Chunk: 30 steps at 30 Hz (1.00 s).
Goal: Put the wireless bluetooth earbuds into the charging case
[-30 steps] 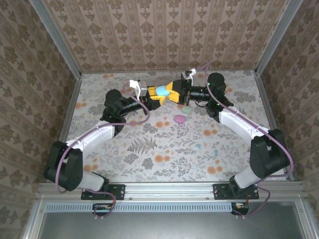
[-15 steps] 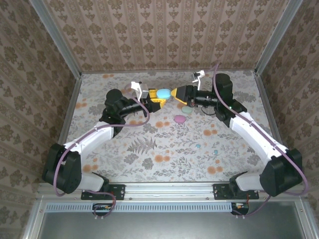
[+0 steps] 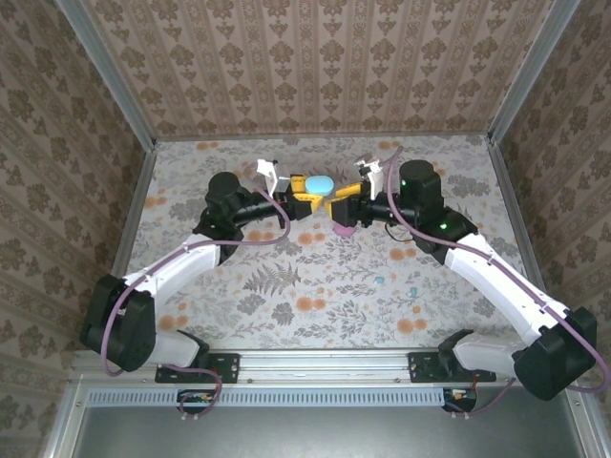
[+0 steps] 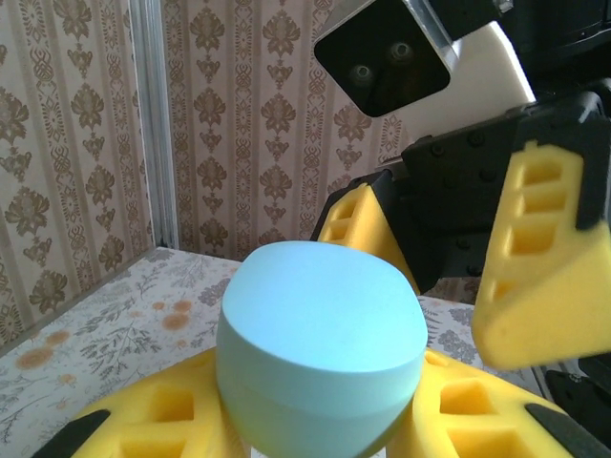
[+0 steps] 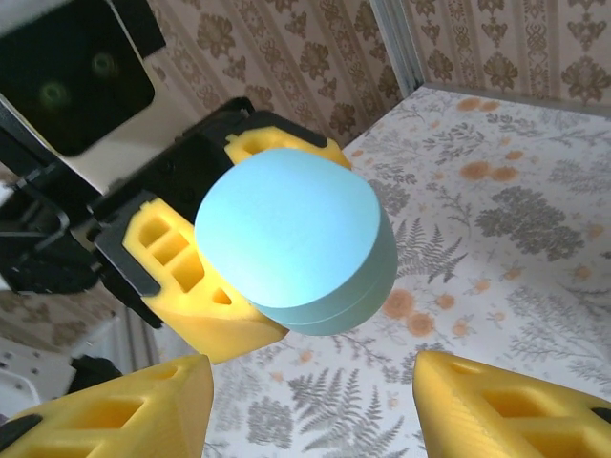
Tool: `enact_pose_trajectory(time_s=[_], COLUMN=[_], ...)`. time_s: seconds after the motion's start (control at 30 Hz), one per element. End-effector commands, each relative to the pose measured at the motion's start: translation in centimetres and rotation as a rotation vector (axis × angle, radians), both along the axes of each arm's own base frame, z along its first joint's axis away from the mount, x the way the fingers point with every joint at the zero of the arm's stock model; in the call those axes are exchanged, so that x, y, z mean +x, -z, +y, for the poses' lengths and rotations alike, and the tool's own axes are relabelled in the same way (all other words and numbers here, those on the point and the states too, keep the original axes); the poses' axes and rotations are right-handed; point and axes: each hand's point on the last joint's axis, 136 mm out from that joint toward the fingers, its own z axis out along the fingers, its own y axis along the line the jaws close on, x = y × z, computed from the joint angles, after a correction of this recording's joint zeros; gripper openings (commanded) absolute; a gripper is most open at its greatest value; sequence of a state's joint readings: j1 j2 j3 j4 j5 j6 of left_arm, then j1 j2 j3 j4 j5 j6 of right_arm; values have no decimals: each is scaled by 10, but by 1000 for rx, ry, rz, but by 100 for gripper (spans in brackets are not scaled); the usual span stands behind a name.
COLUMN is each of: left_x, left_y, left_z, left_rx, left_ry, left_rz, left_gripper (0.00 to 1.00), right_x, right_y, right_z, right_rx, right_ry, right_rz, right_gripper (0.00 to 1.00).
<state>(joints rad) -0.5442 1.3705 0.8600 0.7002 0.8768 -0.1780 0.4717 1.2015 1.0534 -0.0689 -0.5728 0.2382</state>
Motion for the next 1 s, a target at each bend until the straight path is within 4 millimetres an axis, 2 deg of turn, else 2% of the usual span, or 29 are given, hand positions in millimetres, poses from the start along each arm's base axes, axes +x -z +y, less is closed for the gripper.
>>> enact_pose_trajectory(time_s=[0.0,0.3,0.97], left_x=[-11,-13,-17], left_y=[-10,-9,-4], left_z=[-1,-3,-4], left_rx=[-12,-8,18], left_ry=[30,43,61], left_rz=[-50,-52,-53], left_gripper=[31,31,31], right_x=[5,14,24], right_y=[2,-2,-15], right_z=[-8,-13,-9], right_rx=[-74,-63,46], right_ry=[41,103,141], right_rz=[-88,-81,8], right_gripper=[59,59,58])
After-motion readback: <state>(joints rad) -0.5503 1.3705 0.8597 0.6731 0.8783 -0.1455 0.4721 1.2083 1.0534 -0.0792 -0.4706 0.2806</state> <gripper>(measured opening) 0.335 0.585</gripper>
